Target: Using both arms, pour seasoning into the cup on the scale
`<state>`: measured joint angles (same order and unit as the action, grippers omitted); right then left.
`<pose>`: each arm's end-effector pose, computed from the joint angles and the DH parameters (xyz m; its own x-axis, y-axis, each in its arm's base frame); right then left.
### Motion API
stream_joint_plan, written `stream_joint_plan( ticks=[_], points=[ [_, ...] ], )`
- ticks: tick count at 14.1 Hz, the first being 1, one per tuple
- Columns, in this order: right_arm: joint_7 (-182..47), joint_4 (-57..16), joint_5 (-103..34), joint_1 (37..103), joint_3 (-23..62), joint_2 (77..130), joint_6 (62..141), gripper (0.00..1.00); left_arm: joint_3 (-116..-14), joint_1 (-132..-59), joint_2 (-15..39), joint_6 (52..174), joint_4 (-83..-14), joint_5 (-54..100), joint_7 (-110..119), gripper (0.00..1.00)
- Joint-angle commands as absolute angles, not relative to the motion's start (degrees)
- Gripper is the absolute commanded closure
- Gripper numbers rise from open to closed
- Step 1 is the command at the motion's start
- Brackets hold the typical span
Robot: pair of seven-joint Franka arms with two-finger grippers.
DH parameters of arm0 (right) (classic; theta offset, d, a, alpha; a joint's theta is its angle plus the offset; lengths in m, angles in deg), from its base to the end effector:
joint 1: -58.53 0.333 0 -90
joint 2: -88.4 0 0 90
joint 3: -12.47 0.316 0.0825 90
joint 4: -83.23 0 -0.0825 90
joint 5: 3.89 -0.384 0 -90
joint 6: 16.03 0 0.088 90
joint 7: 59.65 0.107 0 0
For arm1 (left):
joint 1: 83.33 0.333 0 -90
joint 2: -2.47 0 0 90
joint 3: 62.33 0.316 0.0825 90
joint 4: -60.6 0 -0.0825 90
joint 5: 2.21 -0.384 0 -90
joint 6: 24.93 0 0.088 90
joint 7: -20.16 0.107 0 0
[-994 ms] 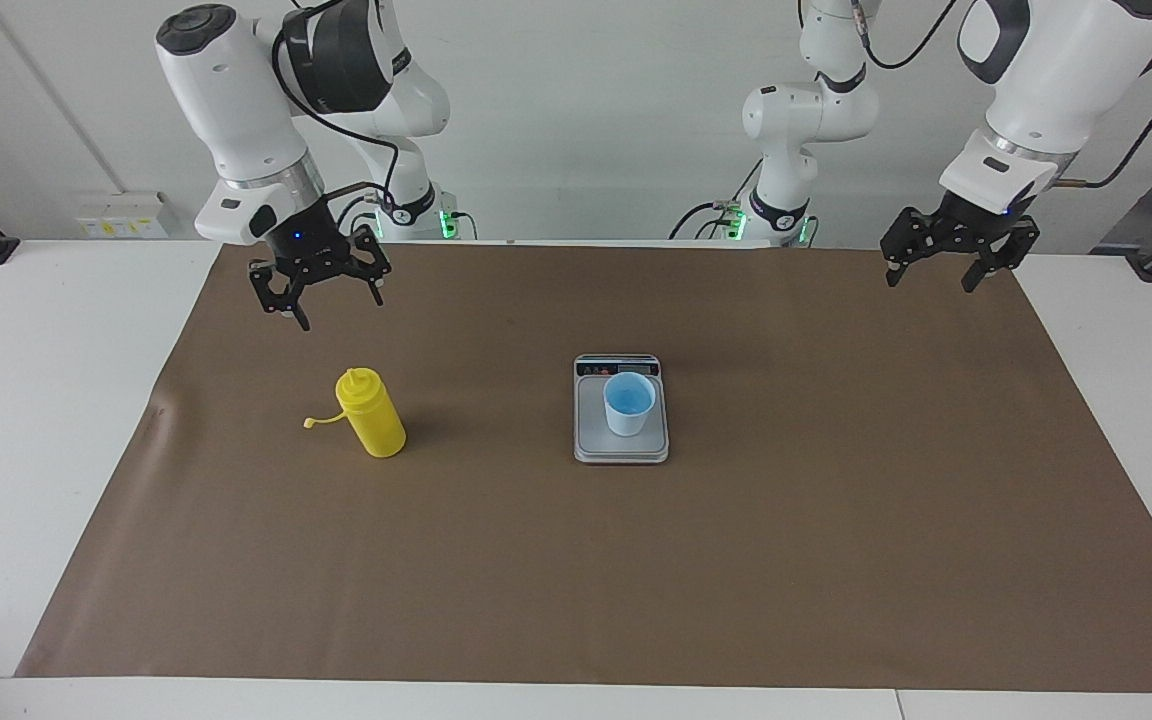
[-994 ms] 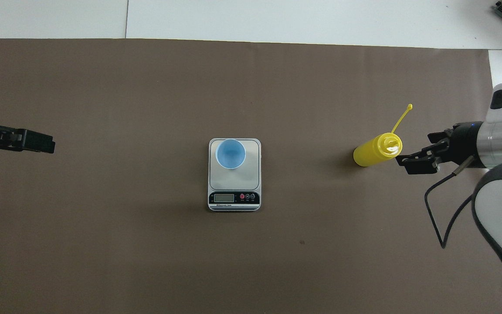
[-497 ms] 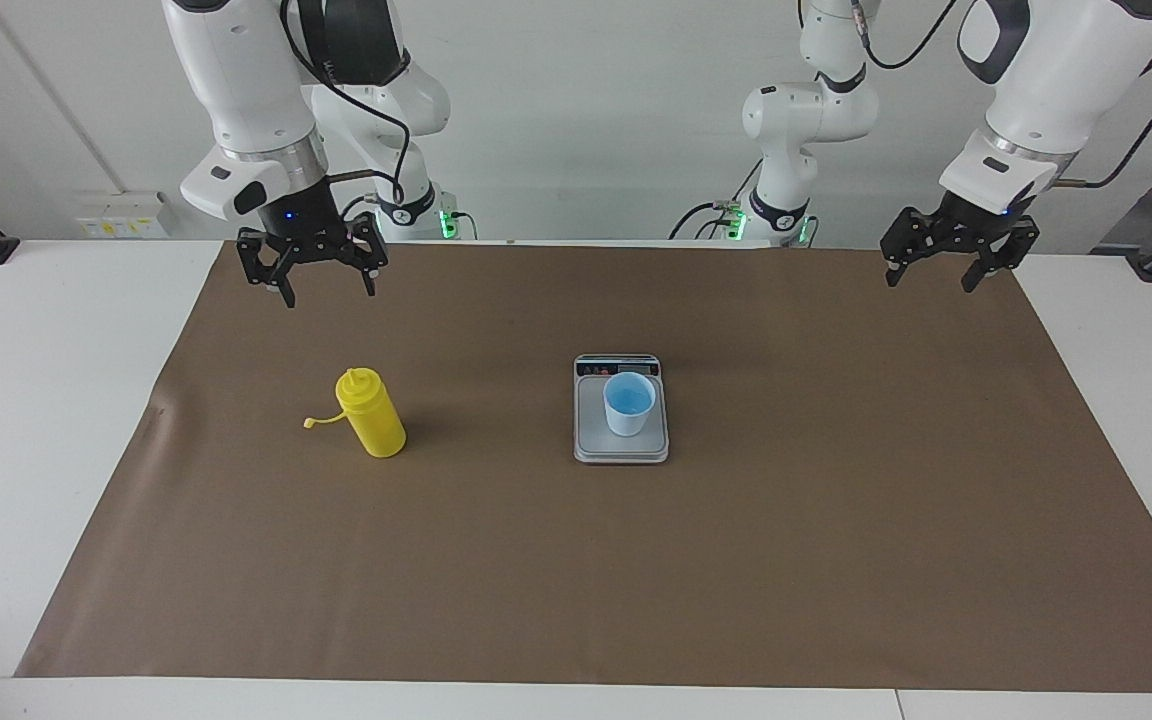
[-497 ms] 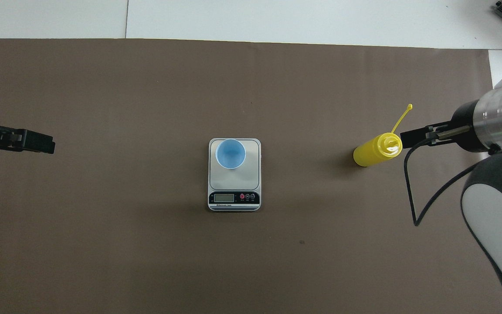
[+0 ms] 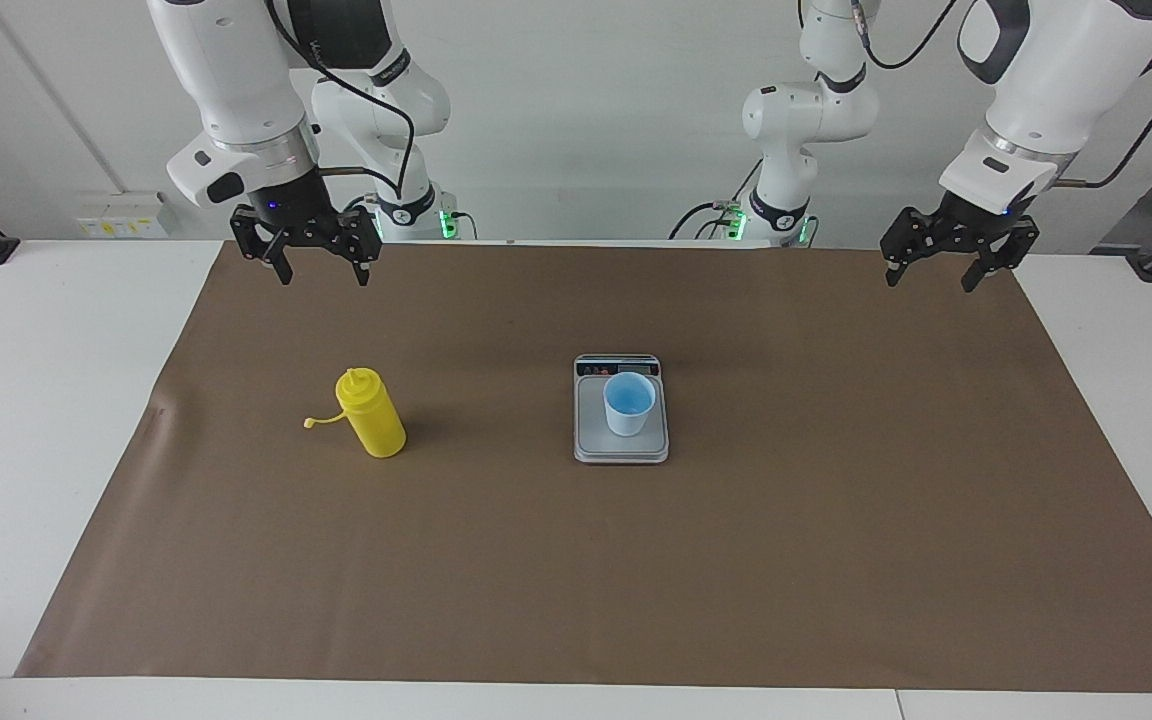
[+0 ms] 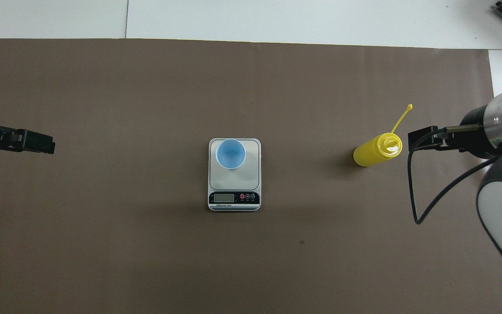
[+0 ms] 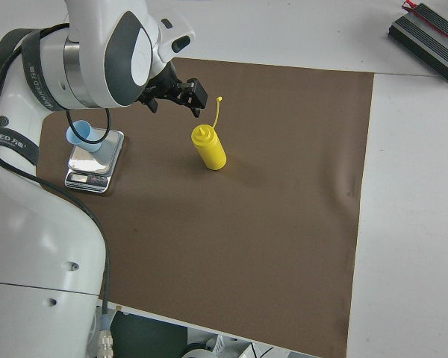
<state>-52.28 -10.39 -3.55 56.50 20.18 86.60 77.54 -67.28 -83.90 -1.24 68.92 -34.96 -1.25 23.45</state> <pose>0.5475 0.0550 0.6173 0.9991 -0.0291 0.0313 -0.0293 -0.9996 0.0062 0.5373 -0.0551 0.6197 0.9878 -0.1520 0.0352 -0.1524 -0.9883 0.0092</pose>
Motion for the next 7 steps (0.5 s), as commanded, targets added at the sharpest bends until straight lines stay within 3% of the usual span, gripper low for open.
stream_joint_plan(
  ticks=[1,7],
  points=[
    [-51.8,-9.8,-5.1,55.6,20.4,85.9,76.7,0.0,-67.0,-84.1,-2.1,68.2,-35.5,-2.3,23.9,0.0],
    [-46.6,-11.9,-8.4,55.5,20.5,84.4,74.3,0.0,-67.0,-84.2,-2.1,68.8,-35.5,-2.3,23.8,0.0]
  ],
)
